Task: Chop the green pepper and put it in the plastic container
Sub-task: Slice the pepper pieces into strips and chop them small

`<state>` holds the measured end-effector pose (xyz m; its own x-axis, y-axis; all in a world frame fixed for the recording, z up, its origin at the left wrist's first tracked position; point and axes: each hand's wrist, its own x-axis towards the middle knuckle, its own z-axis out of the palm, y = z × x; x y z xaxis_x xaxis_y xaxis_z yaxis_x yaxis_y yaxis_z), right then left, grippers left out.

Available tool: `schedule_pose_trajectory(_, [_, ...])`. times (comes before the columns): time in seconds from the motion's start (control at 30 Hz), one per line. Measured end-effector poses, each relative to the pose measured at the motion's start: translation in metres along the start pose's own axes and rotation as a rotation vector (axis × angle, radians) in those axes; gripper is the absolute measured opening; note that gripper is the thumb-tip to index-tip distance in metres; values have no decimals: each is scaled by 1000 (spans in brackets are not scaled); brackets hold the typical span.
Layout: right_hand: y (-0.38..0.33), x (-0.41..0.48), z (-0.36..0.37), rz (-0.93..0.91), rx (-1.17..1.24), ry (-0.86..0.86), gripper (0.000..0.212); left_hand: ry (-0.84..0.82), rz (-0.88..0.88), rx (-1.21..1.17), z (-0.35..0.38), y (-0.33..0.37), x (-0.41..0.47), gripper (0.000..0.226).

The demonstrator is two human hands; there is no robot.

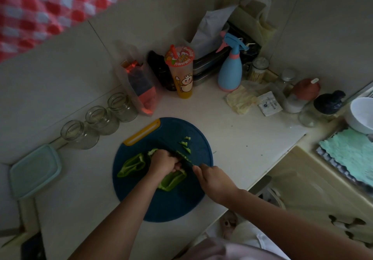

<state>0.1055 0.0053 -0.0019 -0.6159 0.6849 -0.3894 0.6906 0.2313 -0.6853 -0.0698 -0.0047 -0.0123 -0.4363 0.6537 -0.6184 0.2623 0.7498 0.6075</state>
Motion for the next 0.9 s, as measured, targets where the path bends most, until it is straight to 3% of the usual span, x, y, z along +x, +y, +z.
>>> schedule_pose_trajectory(0.33, [0,-1,4,-14,-65,-16,40,-1,10,45,-1,4,-1,15])
schedule_pose_trajectory(0.73, [-10,20,0,-1,-151,-56,49,-32,38,47,-2,4,1,29])
schedule_pose_trajectory(0.83, [-16,31,-1,-14,-75,-27,45,-73,-2,6,-3,3,3,17])
schedule_pose_trajectory(0.9, [-15,40,-9,-11,27,-18,38,-122,-63,-58,-7,2,3,23])
